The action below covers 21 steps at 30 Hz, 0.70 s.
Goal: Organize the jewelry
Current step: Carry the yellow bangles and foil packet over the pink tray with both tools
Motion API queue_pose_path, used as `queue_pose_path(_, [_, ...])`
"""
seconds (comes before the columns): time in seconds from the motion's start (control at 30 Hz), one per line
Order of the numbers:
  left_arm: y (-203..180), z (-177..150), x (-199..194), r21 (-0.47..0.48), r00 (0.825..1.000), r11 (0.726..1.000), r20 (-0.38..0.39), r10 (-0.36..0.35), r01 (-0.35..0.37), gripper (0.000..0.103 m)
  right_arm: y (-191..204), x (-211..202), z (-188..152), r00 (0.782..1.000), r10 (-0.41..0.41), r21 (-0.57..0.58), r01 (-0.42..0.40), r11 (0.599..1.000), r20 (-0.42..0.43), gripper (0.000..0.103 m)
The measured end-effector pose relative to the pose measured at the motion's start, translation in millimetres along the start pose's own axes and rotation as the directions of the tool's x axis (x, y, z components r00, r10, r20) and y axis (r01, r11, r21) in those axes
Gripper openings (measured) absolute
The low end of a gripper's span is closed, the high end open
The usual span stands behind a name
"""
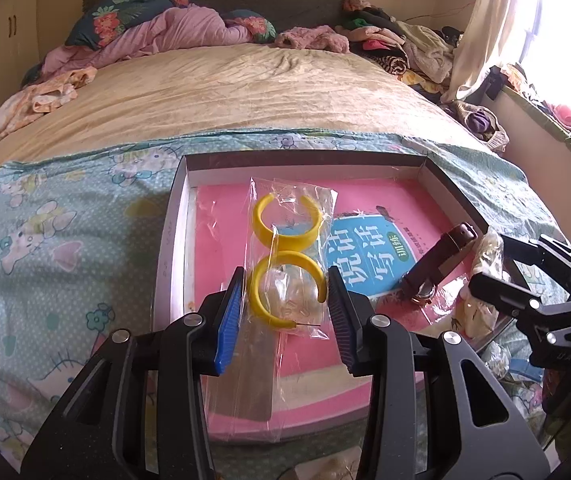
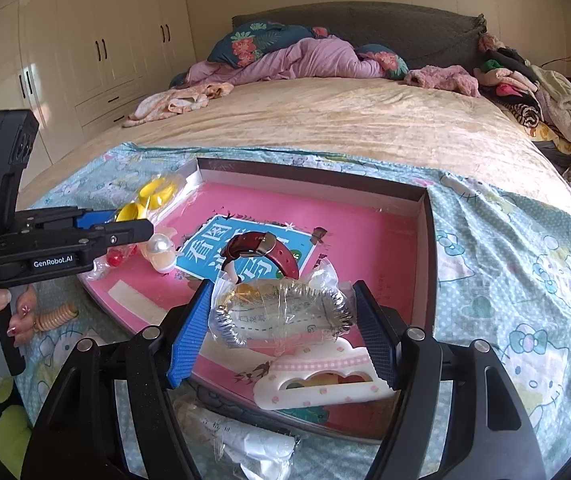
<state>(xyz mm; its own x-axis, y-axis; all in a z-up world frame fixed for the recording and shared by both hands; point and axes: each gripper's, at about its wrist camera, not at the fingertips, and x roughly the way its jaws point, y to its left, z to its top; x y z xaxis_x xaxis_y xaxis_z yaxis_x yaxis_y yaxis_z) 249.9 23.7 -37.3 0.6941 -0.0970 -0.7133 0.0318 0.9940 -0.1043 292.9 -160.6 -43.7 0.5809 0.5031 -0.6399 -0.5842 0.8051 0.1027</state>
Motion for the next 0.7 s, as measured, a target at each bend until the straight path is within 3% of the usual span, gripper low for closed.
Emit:
queue_pose_path(0.27, [-3,6,3,-0.001,1.000,1.000,0.013,-0.022,0.022,0.032,2,12,1,0.999,0.007,-0.023,-0.008,1.000,-0.036,0.068])
queue_pose_path(0.7, [-23,2,-19,0.012,0.993,0.993,0.018,-0.117,0.117,0.032,1,23,9,0.995,-0.001,-0.036,-0.003,0.999,-0.099,0.068])
